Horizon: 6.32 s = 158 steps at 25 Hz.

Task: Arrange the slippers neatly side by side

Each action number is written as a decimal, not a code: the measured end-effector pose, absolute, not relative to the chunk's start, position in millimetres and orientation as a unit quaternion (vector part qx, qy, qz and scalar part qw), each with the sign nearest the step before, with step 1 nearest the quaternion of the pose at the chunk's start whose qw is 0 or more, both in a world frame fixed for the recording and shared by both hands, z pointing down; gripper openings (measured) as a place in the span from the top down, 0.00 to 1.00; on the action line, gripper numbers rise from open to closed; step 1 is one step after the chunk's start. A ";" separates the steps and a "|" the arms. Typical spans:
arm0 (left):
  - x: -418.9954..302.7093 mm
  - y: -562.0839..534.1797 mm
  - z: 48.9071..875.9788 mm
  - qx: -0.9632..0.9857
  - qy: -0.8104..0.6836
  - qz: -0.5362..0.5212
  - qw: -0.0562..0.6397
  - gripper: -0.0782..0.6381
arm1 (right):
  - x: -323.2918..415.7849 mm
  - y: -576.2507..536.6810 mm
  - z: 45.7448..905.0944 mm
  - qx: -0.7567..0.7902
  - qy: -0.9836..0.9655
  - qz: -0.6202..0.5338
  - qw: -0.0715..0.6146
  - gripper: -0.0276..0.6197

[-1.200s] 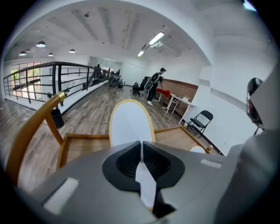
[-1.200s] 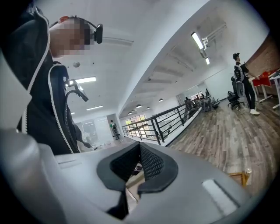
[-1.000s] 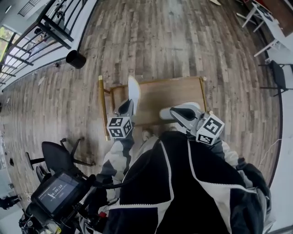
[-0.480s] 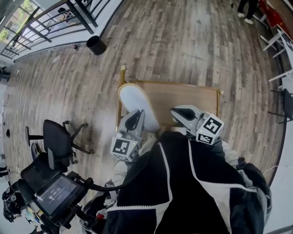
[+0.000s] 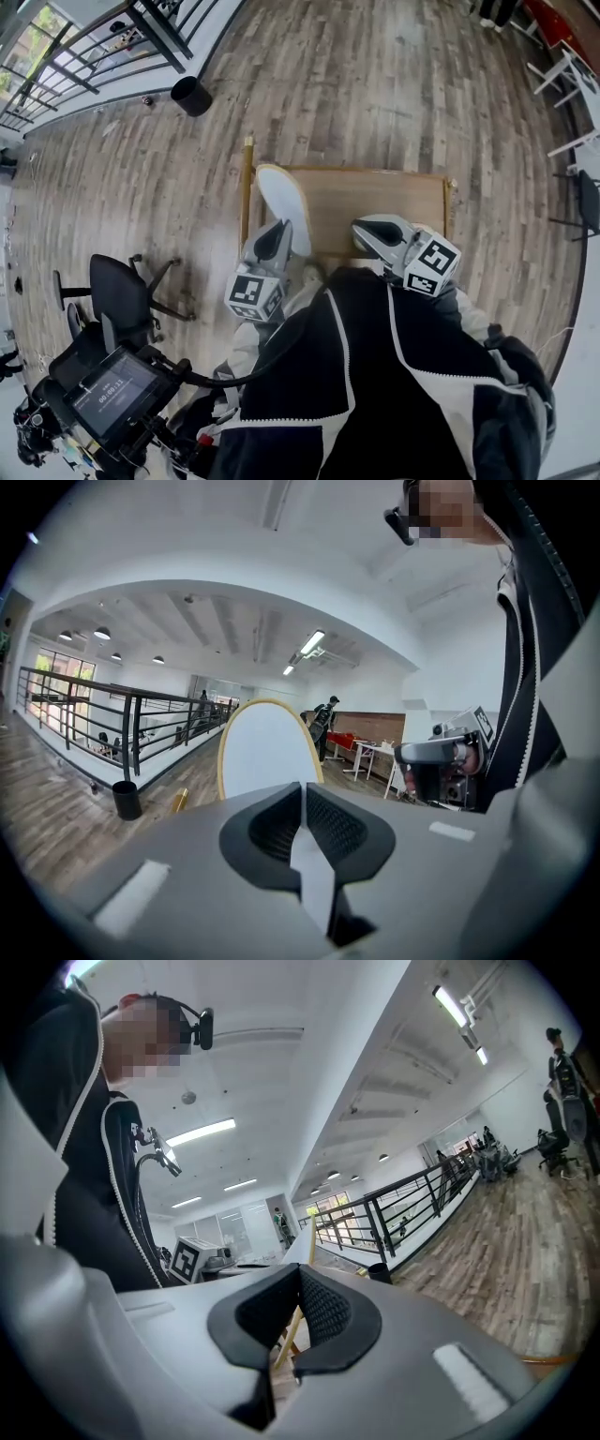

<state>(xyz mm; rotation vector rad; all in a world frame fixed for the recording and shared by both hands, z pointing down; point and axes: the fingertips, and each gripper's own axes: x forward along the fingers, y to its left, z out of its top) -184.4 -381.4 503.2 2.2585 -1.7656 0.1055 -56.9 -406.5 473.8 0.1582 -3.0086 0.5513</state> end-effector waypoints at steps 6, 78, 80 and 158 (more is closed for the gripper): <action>-211.6 -400.5 565.5 0.752 -0.619 0.062 0.215 0.85 | -34.9 -402.9 471.8 0.094 -0.978 0.181 0.039 0.95; -104.0 -399.2 426.4 0.903 -0.427 -0.025 0.038 0.87 | 146.2 -426.5 751.5 0.409 -0.709 0.557 0.139 0.69; -106.5 -395.9 432.2 0.903 -0.426 -0.009 0.047 0.87 | 149.8 -425.9 765.5 0.422 -0.686 0.577 0.139 0.68; -220.5 -378.3 465.3 0.830 -0.549 0.000 0.098 0.87 | -115.4 -478.7 767.3 0.159 -0.867 0.276 0.382 0.91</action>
